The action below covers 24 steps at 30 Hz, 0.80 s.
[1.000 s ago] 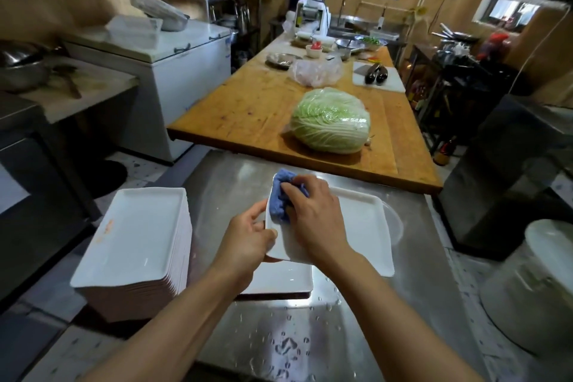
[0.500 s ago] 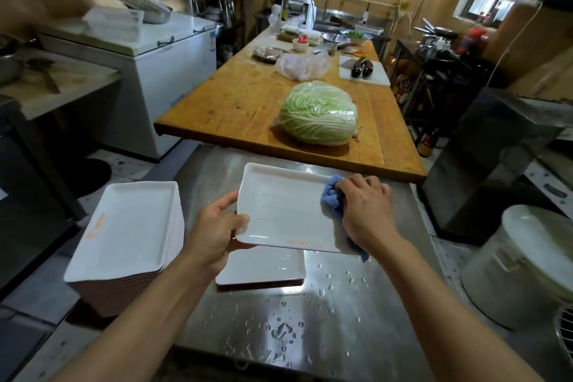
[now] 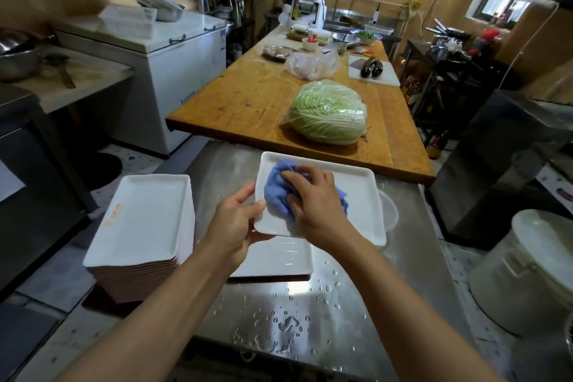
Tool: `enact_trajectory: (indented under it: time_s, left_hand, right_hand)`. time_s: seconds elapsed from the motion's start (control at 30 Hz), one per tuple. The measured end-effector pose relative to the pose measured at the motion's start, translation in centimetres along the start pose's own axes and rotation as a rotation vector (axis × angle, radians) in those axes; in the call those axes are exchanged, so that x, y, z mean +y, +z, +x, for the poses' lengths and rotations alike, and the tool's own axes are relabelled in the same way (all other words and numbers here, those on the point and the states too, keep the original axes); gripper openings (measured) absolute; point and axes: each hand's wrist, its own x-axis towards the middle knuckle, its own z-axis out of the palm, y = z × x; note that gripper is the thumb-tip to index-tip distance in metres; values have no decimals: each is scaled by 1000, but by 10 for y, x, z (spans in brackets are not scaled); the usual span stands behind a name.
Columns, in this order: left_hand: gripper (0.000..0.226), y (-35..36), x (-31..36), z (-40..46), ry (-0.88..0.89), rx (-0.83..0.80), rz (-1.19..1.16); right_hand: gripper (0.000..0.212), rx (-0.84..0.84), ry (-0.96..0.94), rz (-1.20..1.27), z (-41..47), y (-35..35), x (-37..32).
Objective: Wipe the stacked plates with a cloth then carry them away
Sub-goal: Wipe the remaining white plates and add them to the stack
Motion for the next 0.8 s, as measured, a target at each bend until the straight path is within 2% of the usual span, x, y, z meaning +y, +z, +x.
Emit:
enact_trajectory:
  time_s: [0.17, 0.4, 0.6, 0.8]
  left_hand:
    - [37, -3, 2, -4, 56, 25, 75]
    - [35, -6, 1, -3, 85, 126, 68]
    - [34, -1, -2, 6, 49, 207, 70]
    - [28, -14, 9, 11, 42, 250, 70]
  right_hand:
    - [38, -40, -32, 49, 10, 4, -17]
    - [22, -182, -106, 194, -22, 7, -20]
    - [33, -64, -246, -28, -40, 7, -12]
    - [49, 23, -132, -243, -60, -19, 42]
